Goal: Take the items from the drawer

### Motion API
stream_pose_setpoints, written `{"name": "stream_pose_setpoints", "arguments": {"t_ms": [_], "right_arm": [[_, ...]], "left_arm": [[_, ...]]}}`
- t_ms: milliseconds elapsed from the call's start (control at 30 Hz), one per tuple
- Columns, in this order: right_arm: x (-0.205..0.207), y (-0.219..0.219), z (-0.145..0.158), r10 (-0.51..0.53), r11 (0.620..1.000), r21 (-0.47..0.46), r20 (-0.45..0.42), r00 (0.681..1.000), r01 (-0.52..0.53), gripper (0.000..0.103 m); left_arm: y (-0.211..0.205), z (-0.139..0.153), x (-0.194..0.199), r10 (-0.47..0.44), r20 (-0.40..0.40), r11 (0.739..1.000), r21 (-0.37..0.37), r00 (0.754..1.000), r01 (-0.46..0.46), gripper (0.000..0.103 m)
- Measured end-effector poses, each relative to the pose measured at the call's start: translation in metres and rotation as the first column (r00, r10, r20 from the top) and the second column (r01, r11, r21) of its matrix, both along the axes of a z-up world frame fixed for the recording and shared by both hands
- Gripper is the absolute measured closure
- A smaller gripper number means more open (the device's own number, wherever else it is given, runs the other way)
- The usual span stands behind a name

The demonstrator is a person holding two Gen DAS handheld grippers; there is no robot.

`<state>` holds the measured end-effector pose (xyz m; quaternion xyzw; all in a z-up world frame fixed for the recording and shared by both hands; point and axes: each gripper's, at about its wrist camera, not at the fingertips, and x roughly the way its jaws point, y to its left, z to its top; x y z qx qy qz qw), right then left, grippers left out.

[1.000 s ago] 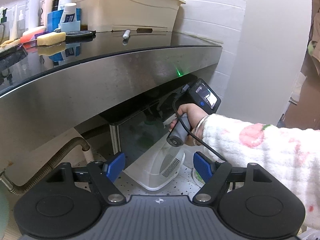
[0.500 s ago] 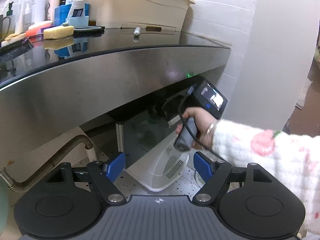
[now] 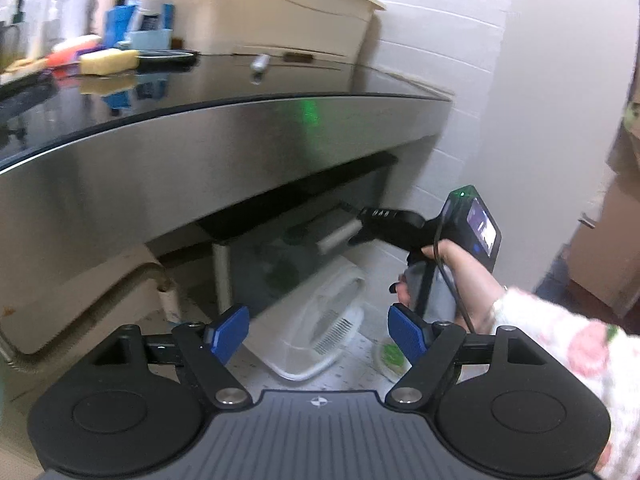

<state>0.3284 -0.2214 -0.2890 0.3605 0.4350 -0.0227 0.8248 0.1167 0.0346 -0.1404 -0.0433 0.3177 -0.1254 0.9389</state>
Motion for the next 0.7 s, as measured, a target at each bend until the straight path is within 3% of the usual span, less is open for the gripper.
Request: {"name": "stream_pose_setpoints", "arguments": {"t_ms": [200, 267, 367, 467, 567, 667, 700], "right_arm": [[-0.053, -0.006, 0.025, 0.064, 0.955, -0.284, -0.066, 0.996, -0.080, 0.010], [-0.066, -0.004, 0.033, 0.106, 0.934, -0.329, -0.107, 0.989, -0.135, 0.010], [-0.084, -0.004, 0.051, 0.181, 0.920, -0.321, -0.157, 0.971, -0.224, 0.010], [-0.112, -0.003, 0.074, 0.185, 0.898, -0.388, -0.094, 0.978, -0.207, 0.010], [-0.140, 0.001, 0.099, 0.191, 0.851, -0.499, 0.001, 0.982, -0.165, 0.010], [-0.160, 0.009, 0.122, 0.254, 0.793, -0.575, 0.011, 0.967, -0.201, 0.010], [-0.167, 0.012, 0.130, 0.262, 0.771, -0.603, 0.007, 0.965, -0.205, 0.010]], "left_arm": [[-0.022, 0.006, -0.006, -0.042, 0.032, 0.998, 0.041, 0.999, 0.041, 0.027], [-0.026, 0.008, -0.007, -0.062, 0.024, 0.998, 0.024, 0.998, 0.062, 0.027], [-0.035, 0.011, -0.008, -0.086, 0.009, 0.996, 0.013, 0.996, 0.086, 0.027], [-0.046, 0.013, -0.012, -0.107, 0.004, 0.993, 0.039, 0.994, 0.107, 0.027], [-0.053, 0.015, -0.015, -0.114, -0.005, 0.992, 0.048, 0.993, 0.114, 0.026], [-0.060, 0.022, -0.021, -0.116, -0.005, 0.990, 0.085, 0.993, 0.116, 0.024], [-0.063, 0.026, -0.024, -0.118, 0.001, 0.987, 0.108, 0.993, 0.117, 0.018]]}}
